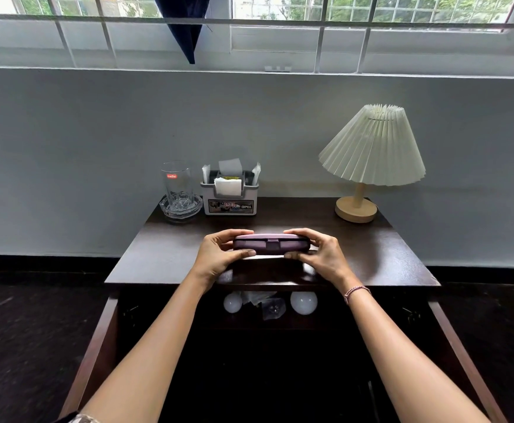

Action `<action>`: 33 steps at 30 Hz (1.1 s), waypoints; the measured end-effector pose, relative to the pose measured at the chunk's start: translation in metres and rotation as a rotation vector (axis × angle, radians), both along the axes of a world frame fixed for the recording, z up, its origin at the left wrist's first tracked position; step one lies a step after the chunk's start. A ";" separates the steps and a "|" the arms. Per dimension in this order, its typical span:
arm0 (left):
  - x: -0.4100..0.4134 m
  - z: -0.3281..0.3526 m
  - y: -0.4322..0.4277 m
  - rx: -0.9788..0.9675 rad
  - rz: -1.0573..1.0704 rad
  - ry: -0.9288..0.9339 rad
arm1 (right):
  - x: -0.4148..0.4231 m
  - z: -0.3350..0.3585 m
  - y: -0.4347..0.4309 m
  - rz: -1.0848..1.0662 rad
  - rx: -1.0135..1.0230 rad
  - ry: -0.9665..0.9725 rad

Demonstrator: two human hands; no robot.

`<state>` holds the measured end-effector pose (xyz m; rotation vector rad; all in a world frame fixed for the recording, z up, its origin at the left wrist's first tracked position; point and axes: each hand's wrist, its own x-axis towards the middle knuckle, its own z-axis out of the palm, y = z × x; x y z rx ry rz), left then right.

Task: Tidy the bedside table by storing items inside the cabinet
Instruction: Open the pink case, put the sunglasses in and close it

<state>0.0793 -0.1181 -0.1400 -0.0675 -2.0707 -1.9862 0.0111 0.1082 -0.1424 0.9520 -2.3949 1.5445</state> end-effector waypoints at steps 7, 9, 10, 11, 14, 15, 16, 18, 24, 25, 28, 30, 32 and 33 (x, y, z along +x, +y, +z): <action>-0.001 -0.002 -0.001 -0.002 -0.004 0.009 | 0.001 0.001 0.000 -0.004 0.004 0.002; -0.002 -0.003 -0.001 -0.004 -0.002 0.012 | 0.001 0.001 0.000 -0.004 -0.004 -0.005; -0.002 -0.003 -0.001 -0.006 -0.001 0.014 | 0.001 0.002 0.000 -0.003 -0.007 -0.008; -0.002 -0.003 -0.001 -0.008 -0.001 0.016 | 0.001 0.002 0.000 -0.001 -0.009 -0.011; -0.002 -0.003 -0.001 -0.010 -0.001 0.020 | 0.002 0.002 0.000 -0.003 -0.004 -0.003; -0.003 -0.003 -0.001 -0.009 -0.003 0.020 | 0.002 0.002 0.000 -0.006 0.000 0.002; -0.003 -0.003 -0.001 -0.008 -0.002 0.019 | 0.002 0.002 0.000 -0.007 0.001 0.005; -0.002 -0.003 -0.001 -0.007 0.002 0.017 | 0.003 0.003 0.000 -0.005 -0.004 0.004; -0.003 -0.004 -0.002 -0.006 0.001 0.014 | 0.003 0.003 0.000 -0.009 -0.003 0.000; -0.003 -0.004 -0.002 -0.006 0.001 0.014 | 0.003 0.003 0.000 -0.009 -0.003 -0.001; -0.003 -0.004 -0.002 -0.011 0.002 0.018 | 0.004 0.003 0.000 -0.008 -0.008 -0.011; -0.003 -0.004 -0.002 -0.015 0.003 0.020 | 0.004 0.003 -0.001 -0.007 -0.007 -0.014; -0.003 -0.004 -0.001 -0.025 0.007 0.024 | 0.004 0.003 -0.001 -0.010 -0.010 -0.015; -0.003 -0.004 -0.001 -0.030 0.009 0.027 | 0.004 0.003 -0.001 -0.013 -0.011 -0.012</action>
